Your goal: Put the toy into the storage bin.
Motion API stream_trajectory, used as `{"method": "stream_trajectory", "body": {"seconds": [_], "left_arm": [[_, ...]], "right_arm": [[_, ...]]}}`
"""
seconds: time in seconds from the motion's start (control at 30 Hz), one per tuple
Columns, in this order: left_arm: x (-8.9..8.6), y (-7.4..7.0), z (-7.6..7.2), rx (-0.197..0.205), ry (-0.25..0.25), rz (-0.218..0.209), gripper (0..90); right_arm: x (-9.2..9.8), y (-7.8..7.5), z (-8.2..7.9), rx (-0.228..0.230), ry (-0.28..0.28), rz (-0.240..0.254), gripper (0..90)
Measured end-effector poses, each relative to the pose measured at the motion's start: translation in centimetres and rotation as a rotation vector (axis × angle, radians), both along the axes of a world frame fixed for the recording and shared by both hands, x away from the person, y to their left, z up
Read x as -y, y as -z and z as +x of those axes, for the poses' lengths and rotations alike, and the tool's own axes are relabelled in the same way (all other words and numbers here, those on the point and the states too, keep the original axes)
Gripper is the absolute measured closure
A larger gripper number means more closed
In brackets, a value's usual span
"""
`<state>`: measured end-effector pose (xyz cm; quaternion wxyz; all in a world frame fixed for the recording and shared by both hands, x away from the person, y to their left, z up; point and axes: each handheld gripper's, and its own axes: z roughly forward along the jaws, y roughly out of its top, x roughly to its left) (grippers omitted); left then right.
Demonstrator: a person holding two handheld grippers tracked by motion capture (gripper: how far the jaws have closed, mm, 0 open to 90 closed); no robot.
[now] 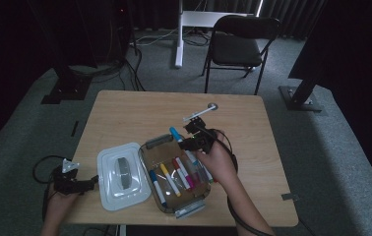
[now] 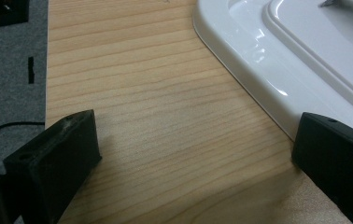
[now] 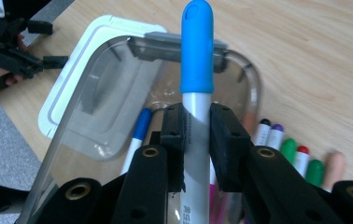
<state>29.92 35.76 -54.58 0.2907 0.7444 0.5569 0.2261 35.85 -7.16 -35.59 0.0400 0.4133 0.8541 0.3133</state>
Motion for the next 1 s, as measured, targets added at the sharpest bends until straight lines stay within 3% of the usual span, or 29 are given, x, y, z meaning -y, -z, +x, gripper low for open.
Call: {"method": "stream_trajectory", "body": {"seconds": [0.2,0.53,0.57,1.0], "left_arm": [[0.0,0.0,0.0,0.001,0.0,0.0,1.2],[0.0,0.0,0.0,0.001,0.0,0.0,1.2],[0.0,0.0,0.0,0.001,0.0,0.0,1.2],[0.0,0.0,0.0,0.001,0.002,0.001,1.2]], "right_arm": [[-2.7,2.5,-0.6,-0.058,-0.061,-0.025,76.4],[-6.1,6.3,-0.7,-0.138,-0.099,-0.076,76.4],[-6.8,7.0,-0.6,-0.161,-0.103,-0.086,76.4],[-8.9,9.9,-0.5,-0.242,-0.121,-0.16,76.3]]}}
